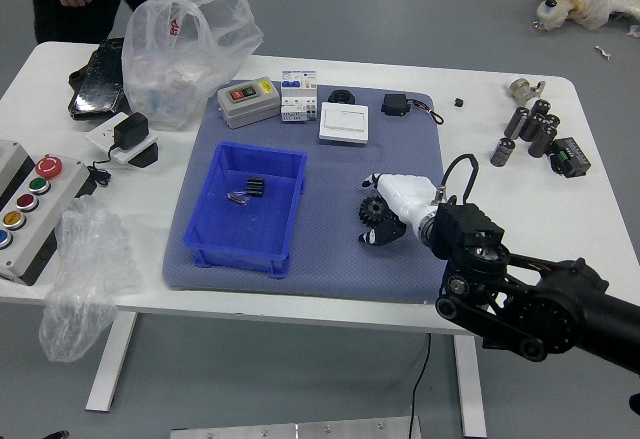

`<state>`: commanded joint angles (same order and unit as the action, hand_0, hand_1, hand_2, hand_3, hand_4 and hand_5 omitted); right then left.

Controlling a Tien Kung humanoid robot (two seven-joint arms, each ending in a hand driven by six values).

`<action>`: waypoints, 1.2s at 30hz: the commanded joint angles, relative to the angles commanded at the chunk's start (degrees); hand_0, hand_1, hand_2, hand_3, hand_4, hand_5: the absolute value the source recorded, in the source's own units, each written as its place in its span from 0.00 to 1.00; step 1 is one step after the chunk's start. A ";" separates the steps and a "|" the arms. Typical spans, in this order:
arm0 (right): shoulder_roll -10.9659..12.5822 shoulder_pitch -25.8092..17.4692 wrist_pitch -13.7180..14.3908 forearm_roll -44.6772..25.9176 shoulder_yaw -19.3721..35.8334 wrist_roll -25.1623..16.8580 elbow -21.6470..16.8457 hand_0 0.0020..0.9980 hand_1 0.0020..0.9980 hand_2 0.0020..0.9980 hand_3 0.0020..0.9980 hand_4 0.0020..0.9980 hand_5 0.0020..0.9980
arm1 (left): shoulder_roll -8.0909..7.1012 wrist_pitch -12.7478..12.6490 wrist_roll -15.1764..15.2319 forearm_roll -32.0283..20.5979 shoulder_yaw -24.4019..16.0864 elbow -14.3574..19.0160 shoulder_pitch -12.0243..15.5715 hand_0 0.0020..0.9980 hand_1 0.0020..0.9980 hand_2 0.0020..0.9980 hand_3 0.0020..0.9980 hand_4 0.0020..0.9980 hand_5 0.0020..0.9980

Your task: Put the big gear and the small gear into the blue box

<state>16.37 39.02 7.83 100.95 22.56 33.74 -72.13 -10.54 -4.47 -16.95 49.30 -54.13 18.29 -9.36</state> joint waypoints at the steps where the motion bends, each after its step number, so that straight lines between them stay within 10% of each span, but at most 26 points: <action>1: -0.14 0.06 0.45 -0.31 -0.30 -0.17 0.29 0.27 0.45 0.87 0.86 0.92 0.26 | 0.00 0.00 0.04 -0.07 0.06 -0.01 0.00 0.65 0.59 0.59 0.73 0.74 0.61; 2: -0.25 0.10 0.88 -0.50 -0.52 -0.33 0.52 0.27 0.45 0.87 0.86 0.92 0.26 | 0.01 0.01 0.09 -0.13 0.14 -0.02 -0.01 0.65 0.59 0.59 0.73 0.74 0.61; 3: -0.34 0.13 1.38 -0.65 -0.70 -0.52 0.75 0.24 0.38 0.56 0.63 0.24 0.13 | 0.02 0.02 0.14 -0.20 0.21 -0.03 -0.01 0.65 0.59 0.59 0.73 0.74 0.62; 25: 0.16 0.92 4.40 0.25 -0.68 -2.02 1.10 0.20 0.34 0.42 0.45 0.13 0.00 | 0.08 0.10 0.86 -1.28 1.41 -0.19 0.05 0.65 0.59 0.59 0.74 0.74 0.62; 36: -1.59 9.67 4.10 1.30 -3.52 -2.55 -2.32 0.20 0.33 0.42 0.44 0.15 0.00 | -0.26 0.14 0.56 -0.91 1.02 -0.13 0.21 0.65 0.59 0.59 0.74 0.74 0.63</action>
<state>14.78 48.68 11.93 102.25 19.05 31.19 -74.45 -10.80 -4.33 -16.39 48.39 -53.11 18.15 -9.16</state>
